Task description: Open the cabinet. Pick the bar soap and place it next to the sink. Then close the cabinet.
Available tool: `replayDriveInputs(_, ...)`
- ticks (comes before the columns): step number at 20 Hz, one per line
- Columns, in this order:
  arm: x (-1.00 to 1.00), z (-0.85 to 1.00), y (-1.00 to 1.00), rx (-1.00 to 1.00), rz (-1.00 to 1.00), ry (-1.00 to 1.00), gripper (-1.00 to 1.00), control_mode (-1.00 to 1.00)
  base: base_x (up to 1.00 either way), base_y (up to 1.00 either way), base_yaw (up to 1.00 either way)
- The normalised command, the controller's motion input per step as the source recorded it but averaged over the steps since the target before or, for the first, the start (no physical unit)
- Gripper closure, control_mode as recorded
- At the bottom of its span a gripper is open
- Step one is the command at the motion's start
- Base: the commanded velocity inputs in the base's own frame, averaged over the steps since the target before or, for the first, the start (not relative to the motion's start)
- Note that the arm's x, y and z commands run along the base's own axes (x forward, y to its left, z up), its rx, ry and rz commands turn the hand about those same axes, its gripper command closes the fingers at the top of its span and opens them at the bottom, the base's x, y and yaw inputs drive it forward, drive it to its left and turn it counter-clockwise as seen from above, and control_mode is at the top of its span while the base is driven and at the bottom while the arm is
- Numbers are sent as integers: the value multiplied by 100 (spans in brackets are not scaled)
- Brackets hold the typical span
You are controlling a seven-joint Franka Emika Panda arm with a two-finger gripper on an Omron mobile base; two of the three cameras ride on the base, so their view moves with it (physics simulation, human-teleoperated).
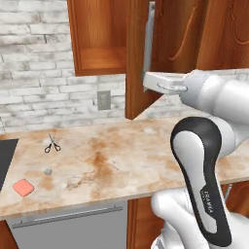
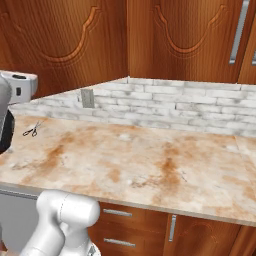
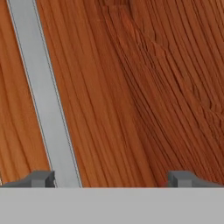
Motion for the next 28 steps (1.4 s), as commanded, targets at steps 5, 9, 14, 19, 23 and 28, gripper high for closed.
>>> replayDriveInputs(5, 77, 0, 0, -7, -24, 13, -100, -100, 0, 0, 0)
replayDriveInputs(9, 87, 0, 0, -8, -26, 16, -100, -100, 0, 0, 0)
replayDriveInputs(14, 76, 0, 0, -7, -24, 18, -100, -100, 0, 0, 0)
replayDriveInputs(19, 52, -2, 0, -5, -14, 13, -100, -100, 0, 0, 0)
replayDriveInputs(23, 49, -13, -11, -2, -3, 8, -100, -100, 0, 0, 0)
replayDriveInputs(28, 62, -74, -5, 0, 0, -6, -100, -100, 0, 0, 0)
